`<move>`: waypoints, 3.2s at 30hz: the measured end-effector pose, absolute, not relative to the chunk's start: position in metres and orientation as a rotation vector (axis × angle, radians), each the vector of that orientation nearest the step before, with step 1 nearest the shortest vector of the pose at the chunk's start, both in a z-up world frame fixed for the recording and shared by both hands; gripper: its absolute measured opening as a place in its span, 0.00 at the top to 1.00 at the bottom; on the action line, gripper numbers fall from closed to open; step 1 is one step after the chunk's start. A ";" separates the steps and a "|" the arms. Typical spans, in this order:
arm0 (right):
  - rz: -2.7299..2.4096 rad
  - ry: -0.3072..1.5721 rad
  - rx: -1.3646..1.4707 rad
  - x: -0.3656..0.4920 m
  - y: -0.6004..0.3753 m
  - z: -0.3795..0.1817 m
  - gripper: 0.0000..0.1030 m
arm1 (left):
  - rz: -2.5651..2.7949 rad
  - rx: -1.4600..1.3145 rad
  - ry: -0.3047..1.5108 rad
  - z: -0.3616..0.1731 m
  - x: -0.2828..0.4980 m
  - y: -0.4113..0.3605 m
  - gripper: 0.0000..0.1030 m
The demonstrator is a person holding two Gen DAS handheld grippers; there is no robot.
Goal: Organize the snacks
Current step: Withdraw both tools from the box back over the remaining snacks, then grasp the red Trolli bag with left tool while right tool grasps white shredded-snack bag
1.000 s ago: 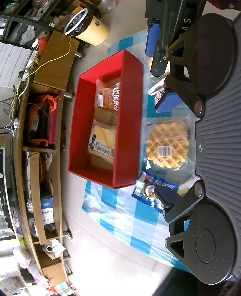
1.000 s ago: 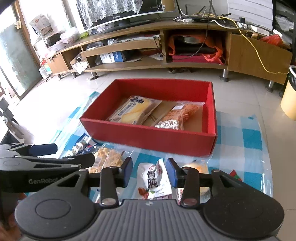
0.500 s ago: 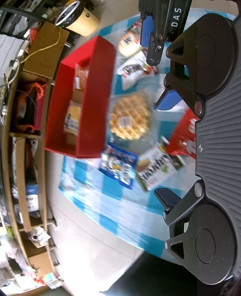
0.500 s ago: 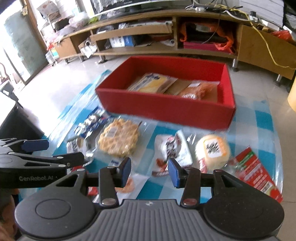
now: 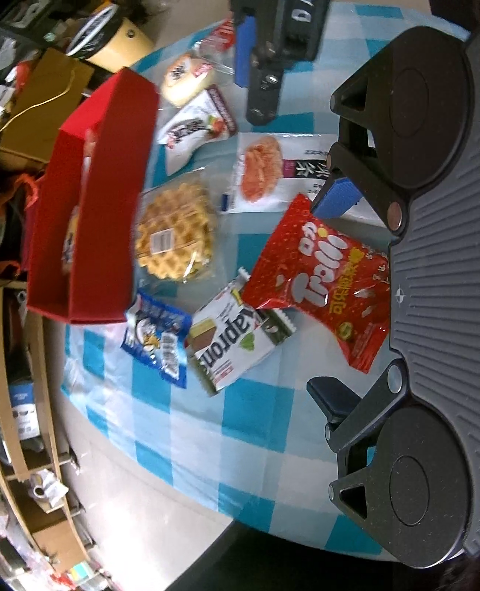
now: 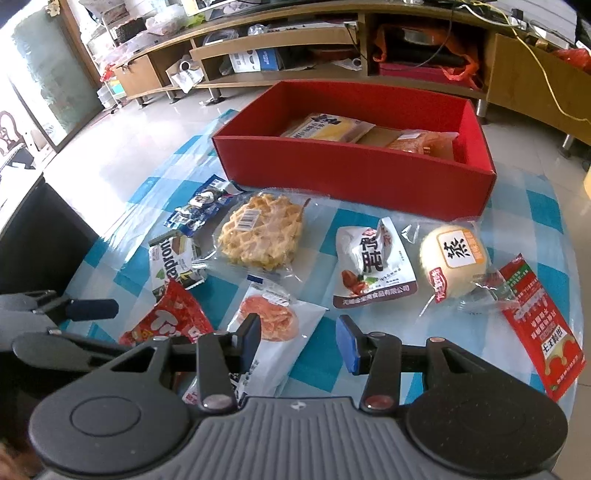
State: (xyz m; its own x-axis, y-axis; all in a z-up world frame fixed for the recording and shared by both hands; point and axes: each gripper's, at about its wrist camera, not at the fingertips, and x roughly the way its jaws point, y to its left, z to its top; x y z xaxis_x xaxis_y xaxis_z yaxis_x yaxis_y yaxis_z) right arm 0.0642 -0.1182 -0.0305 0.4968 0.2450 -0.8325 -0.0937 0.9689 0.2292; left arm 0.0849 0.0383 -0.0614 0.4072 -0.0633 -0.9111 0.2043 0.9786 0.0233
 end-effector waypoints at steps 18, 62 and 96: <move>0.211 1.066 0.158 0.069 -0.116 -0.040 0.52 | -0.277 0.156 1.243 -0.077 0.061 0.021 0.24; 0.174 1.130 0.054 0.059 -0.136 -0.076 0.56 | -0.107 0.117 1.254 -0.087 0.095 0.025 0.09; 0.201 1.073 -0.064 0.043 -0.123 -0.079 0.41 | -0.133 0.177 1.200 -0.088 0.080 0.024 0.00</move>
State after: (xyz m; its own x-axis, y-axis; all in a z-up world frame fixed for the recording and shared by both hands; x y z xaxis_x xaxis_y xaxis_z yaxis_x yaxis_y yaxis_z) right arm 0.0432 -0.1235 -0.0785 0.4611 0.1323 -0.8774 -0.1946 0.9798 0.0455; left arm 0.0803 0.0238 -0.0876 0.3576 -0.0083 -0.9338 0.1958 0.9784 0.0663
